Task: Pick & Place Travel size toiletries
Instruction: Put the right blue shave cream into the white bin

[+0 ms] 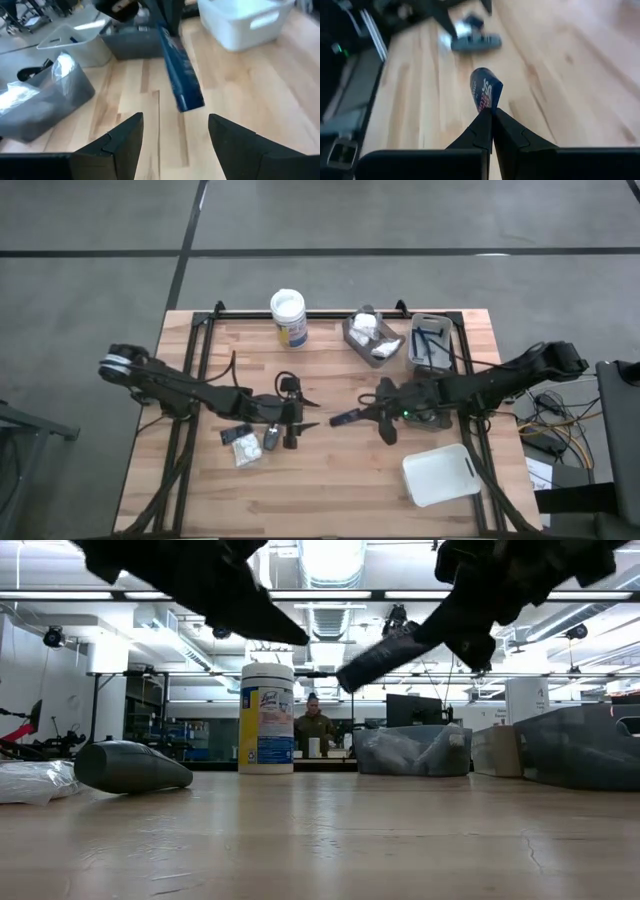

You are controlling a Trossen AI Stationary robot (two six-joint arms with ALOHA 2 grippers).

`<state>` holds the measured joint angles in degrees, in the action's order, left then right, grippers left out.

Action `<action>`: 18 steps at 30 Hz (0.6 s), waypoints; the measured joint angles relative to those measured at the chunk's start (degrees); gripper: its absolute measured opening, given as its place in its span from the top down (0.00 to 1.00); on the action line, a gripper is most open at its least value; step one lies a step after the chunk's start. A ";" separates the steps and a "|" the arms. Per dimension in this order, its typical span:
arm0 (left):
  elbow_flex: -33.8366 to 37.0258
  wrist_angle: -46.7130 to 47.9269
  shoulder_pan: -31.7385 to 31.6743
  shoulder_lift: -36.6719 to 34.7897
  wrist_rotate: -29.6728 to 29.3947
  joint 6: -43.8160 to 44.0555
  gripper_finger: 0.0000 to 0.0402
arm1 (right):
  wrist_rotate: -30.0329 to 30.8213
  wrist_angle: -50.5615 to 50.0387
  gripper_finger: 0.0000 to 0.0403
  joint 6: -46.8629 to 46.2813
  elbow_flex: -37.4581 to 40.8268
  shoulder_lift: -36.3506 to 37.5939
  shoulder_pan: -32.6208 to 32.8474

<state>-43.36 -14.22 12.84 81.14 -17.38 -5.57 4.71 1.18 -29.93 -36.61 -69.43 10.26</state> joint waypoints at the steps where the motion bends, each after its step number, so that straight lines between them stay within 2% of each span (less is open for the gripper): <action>1: 1.05 -2.04 0.00 -0.32 0.08 0.90 0.43 | -0.98 -4.56 0.98 -0.14 -1.79 0.00 -0.02; 5: 5.65 -9.92 0.00 -1.04 1.92 3.30 0.43 | -5.98 -19.97 0.98 -0.92 -8.58 0.00 0.00; 10: 8.98 -15.02 0.00 -1.23 2.34 5.37 0.43 | -11.38 -33.52 0.98 -3.08 -15.41 0.37 1.63; 15: 9.91 -15.33 0.00 -1.24 2.37 6.73 0.43 | -12.82 -41.96 0.98 -8.28 -19.13 0.59 5.24; 18: 10.06 -15.34 0.00 -1.10 2.37 7.22 0.43 | -16.58 -42.93 0.98 -12.61 -19.24 0.58 7.69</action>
<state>-33.30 -29.55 12.84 80.04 -15.00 1.65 -11.87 -41.74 -42.54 -55.85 -68.85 17.96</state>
